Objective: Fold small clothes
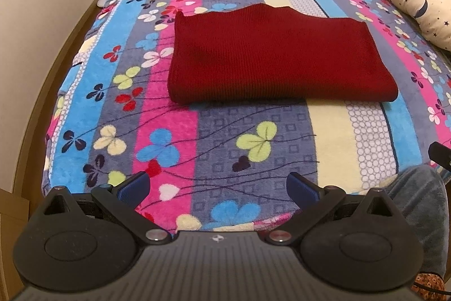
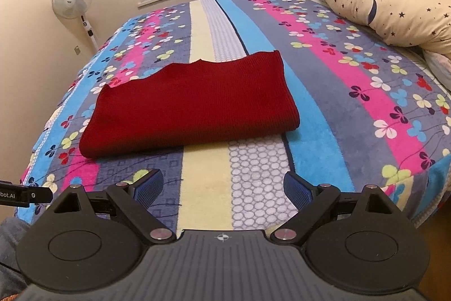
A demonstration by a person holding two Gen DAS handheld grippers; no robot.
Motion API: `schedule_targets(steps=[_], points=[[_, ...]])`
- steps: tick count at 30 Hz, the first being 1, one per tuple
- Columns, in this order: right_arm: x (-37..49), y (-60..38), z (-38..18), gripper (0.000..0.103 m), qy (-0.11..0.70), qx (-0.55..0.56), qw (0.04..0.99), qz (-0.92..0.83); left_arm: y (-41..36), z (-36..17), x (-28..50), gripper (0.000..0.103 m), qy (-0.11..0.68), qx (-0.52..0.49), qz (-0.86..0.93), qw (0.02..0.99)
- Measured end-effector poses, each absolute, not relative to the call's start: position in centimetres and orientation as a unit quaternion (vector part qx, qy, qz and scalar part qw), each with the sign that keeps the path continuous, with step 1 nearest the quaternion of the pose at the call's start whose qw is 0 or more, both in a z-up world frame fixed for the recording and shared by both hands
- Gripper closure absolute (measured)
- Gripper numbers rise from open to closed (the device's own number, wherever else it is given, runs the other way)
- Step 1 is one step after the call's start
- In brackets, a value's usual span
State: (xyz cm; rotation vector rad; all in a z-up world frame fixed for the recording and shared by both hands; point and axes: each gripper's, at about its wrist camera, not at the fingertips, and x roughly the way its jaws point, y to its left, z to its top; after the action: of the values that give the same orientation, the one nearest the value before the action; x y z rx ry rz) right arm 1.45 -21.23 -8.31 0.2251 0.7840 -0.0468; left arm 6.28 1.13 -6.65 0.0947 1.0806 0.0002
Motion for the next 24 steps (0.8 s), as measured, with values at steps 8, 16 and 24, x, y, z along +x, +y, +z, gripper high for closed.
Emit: schedule_targets(steps=[8, 16, 24], points=[[3.7, -21.7, -9.5, 0.010, 0.396, 0.109, 0.911, -0.030, 1.1, -7.8, 8.6, 0.000, 0.528, 0.045, 0.001, 0.848], [7.0, -22.8, -11.7, 0.010, 0.417, 0.126, 0.899, -0.048, 1.3, -9.2, 11.4, 0.000, 0.539, 0.052, 0.007, 0.840], [12.1, -28.4, -17.9, 0.010, 0.400, 0.313, 0.857, -0.091, 2.4, -11.3, 15.1, 0.000, 0.552, 0.051, 0.020, 0.832]])
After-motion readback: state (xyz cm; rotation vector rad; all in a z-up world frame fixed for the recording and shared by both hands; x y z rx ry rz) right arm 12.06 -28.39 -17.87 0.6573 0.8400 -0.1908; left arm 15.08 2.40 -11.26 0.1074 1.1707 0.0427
